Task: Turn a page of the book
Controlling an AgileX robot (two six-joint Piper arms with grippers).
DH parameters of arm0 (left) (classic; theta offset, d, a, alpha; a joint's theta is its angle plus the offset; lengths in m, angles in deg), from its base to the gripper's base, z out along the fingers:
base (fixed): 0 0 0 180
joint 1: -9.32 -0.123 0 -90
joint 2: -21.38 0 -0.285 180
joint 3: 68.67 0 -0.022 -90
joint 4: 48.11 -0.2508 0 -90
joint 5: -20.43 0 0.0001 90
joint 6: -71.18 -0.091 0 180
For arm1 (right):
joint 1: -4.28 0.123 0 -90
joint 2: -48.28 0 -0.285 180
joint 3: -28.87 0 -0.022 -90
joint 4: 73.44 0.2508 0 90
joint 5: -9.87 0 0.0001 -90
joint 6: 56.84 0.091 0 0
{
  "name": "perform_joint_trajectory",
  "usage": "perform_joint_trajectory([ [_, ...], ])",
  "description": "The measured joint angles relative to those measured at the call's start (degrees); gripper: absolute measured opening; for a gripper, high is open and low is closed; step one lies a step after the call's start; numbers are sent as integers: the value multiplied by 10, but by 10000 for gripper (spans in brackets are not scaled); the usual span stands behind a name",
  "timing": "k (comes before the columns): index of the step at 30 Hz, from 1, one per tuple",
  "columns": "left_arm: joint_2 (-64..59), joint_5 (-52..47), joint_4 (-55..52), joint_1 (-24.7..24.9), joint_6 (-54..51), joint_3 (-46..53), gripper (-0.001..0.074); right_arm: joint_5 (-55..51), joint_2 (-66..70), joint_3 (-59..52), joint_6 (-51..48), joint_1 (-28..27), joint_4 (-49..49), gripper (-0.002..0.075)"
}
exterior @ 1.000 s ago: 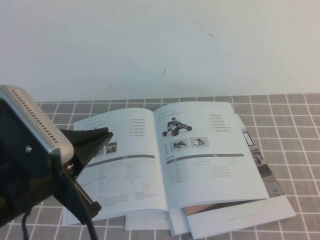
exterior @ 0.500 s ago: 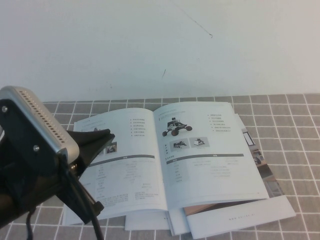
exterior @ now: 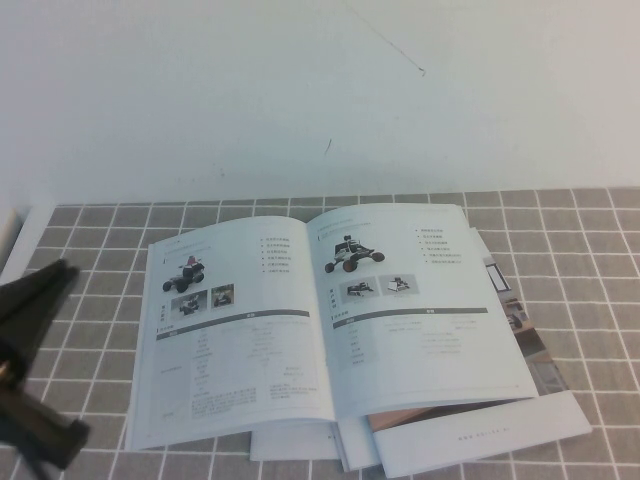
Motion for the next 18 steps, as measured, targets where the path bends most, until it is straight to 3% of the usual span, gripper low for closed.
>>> perform_joint_trajectory([
  [10, 213, -10, 17, -168, 0, 181, -3, 0, 0, 0, 0, 0, 0, 0],
  [18, 270, 1, 18, -200, -1, 202, -3, 0, 0, 0, 0, 0, 0, 0],
])
